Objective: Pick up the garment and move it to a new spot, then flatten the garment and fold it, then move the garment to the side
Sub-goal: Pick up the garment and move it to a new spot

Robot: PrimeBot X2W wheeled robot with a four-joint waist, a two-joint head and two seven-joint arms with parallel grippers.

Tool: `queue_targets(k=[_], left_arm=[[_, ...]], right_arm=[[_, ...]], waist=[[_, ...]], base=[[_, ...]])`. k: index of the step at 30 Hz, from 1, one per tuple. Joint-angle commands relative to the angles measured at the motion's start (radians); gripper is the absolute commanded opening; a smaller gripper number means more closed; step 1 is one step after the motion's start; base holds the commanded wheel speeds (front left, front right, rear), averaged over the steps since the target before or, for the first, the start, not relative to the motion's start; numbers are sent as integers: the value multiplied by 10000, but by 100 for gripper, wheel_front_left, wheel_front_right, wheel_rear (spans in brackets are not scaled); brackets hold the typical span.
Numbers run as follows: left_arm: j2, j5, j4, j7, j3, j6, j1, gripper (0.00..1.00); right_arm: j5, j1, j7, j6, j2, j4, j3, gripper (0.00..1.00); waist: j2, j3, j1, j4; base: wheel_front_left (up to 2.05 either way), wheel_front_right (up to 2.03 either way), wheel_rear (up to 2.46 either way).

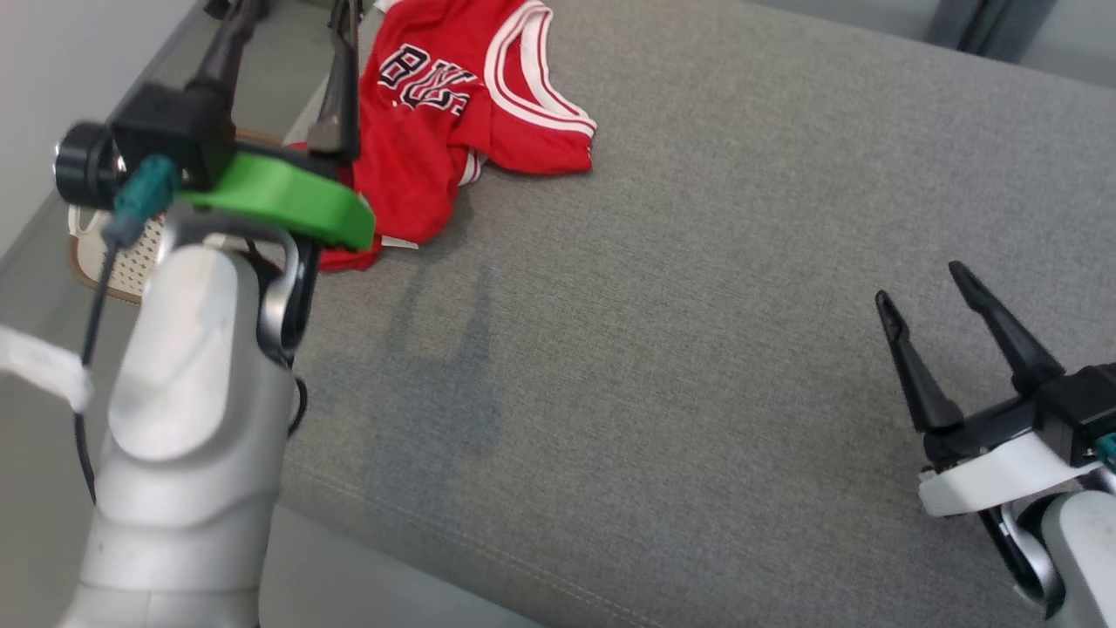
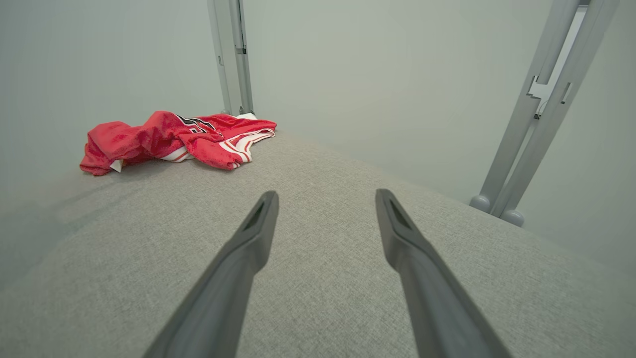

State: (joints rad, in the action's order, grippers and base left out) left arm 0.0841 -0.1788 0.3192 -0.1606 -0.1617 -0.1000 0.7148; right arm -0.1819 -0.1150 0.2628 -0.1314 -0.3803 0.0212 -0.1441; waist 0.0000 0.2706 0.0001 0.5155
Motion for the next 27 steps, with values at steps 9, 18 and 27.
queue_targets(k=[9, 18, 27], left_arm=[[597, -1669, 4642, 2213, 384, -301, 4418, 100], [1116, -2607, 7776, 3165, 693, -296, 5928, 100], [1173, -2607, 9369, 3927, 406, -286, 5749, 100]], right_arm=[[44, -985, 26, 14, -895, -1112, 494, 100], [34, -995, 28, 14, -668, -1737, 1142, 100], [-250, -933, 0, 14, -364, -1934, 1544, 100]], waist=[[0, 3485, -1, -2120], [0, 4500, -1, -3030], [0, 4890, -1, -3300]], base=[[0, 0, 0], [0, 0, 0], [0, 0, 0]])
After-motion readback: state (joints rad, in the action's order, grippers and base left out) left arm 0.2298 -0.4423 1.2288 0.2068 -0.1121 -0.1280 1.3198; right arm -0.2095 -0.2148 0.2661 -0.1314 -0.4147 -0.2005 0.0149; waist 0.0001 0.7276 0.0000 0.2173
